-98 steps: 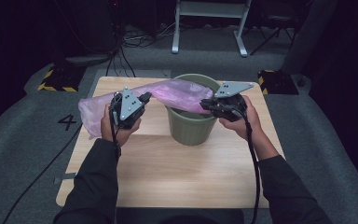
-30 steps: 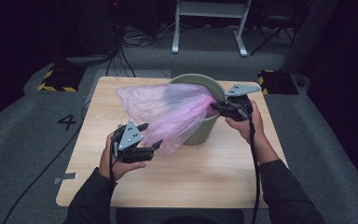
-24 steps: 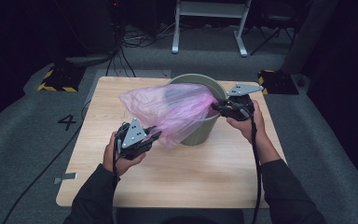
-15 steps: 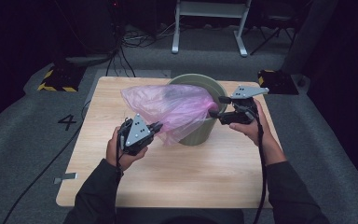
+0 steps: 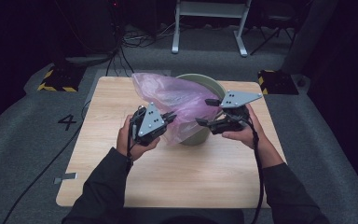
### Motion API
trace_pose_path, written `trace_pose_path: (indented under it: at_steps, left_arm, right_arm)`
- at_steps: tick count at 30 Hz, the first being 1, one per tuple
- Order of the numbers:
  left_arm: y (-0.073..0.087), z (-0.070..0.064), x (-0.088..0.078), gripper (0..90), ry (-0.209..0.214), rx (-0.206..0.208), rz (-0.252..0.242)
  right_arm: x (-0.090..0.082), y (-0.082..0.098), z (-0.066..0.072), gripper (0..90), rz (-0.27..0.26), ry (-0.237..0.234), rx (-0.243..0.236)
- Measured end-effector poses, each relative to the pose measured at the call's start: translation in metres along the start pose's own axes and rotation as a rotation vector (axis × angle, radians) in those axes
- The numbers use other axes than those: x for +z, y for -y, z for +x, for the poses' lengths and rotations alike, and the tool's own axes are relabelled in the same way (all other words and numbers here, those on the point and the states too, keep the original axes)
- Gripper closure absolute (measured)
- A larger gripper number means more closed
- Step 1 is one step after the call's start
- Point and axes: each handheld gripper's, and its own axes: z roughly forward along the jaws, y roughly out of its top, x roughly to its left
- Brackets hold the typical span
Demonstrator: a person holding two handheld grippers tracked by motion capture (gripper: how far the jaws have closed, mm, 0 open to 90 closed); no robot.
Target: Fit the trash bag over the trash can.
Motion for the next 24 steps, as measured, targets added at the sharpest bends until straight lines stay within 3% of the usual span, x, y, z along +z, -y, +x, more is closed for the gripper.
trace_pose_path:
  at_steps: [2, 5, 7, 9, 12, 14, 18, 19, 22, 24]
  left_arm:
    - [-0.004, -0.002, 0.004, 86.7, 0.011, 0.003, -0.006]
    - [-0.008, -0.004, 0.008, 83.0, 0.022, 0.0, -0.014]
    - [-0.011, -0.005, 0.01, 69.6, -0.002, -0.018, -0.025]
    - [-0.011, -0.005, 0.009, 58.8, 0.012, -0.025, -0.028]
    - [-0.011, -0.007, 0.004, 37.6, -0.005, -0.039, -0.039]
    - [-0.008, -0.006, -0.007, 33.7, -0.029, -0.058, -0.055]
    - [-0.001, -0.003, -0.019, 31.5, -0.028, -0.074, -0.061]
    - [0.006, -0.003, -0.024, 31.6, -0.002, -0.09, -0.072]
    - [0.011, -0.005, -0.026, 33.0, 0.003, -0.086, -0.054]
    - [0.017, -0.009, -0.023, 33.1, 0.044, -0.106, -0.053]
  right_arm:
    - [0.008, -0.003, 0.008, 30.4, 0.008, -0.001, -0.029]
    - [0.013, -0.006, 0.013, 47.9, 0.014, 0.007, -0.071]
    - [0.014, -0.006, 0.014, 63.0, 0.022, 0.016, -0.073]
    - [0.014, -0.005, 0.011, 73.0, 0.026, 0.025, -0.056]
    - [0.01, -0.002, 0.003, 82.1, 0.019, 0.05, -0.025]
    - [0.007, 0.001, -0.003, 83.2, 0.017, 0.068, 0.003]
    - [0.001, 0.006, -0.011, 83.6, 0.018, 0.088, 0.027]
    - [-0.002, 0.009, -0.015, 82.8, 0.019, 0.097, 0.046]
    - [-0.006, 0.013, -0.021, 81.0, 0.022, 0.118, 0.061]
    - [-0.007, 0.015, -0.022, 78.8, 0.024, 0.126, 0.071]
